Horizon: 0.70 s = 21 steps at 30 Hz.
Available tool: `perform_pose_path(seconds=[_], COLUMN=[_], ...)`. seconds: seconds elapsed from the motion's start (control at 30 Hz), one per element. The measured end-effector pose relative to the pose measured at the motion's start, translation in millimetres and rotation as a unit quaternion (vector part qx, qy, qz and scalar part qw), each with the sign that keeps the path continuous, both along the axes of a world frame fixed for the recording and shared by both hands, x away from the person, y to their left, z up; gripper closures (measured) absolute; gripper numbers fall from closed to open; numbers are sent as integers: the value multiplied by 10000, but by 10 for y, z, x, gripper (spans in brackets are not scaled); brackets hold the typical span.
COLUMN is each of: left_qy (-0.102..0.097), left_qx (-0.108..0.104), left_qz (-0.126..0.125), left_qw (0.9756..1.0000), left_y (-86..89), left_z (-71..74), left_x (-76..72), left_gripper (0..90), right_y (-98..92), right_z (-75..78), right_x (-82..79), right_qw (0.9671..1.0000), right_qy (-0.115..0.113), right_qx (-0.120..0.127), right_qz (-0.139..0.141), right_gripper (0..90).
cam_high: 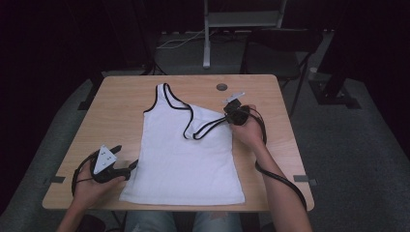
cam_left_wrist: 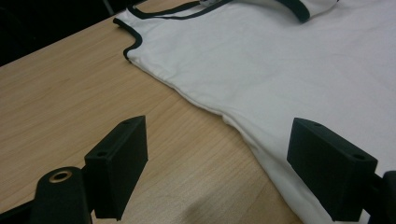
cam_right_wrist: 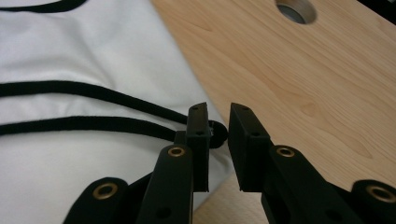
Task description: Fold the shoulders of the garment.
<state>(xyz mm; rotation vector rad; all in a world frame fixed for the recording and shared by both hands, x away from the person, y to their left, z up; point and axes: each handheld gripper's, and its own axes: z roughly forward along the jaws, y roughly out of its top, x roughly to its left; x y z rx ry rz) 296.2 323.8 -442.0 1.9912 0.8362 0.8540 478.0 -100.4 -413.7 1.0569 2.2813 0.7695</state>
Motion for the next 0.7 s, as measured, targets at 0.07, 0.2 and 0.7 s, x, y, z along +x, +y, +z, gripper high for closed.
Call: perform_pose_path(seconds=[0.07,0.2,0.7], left_qy=[5,5,-20], left_qx=[-6,8,28], left_qz=[-1,-4,-12], left_qw=[10000,10000,10000], left_y=[1,-4,-6], left_z=[0,-1,-2], left_x=[1,1,-4], left_gripper=[203,203,203], right_y=[-33,-70,687], right_z=[-23,-47,80], right_x=[31,54,-434], right_qw=[9999,9993,9889], right_qy=[-2,9,298], right_qx=[33,130,854], right_qz=[-122,-341,1182], right_gripper=[785,771,634])
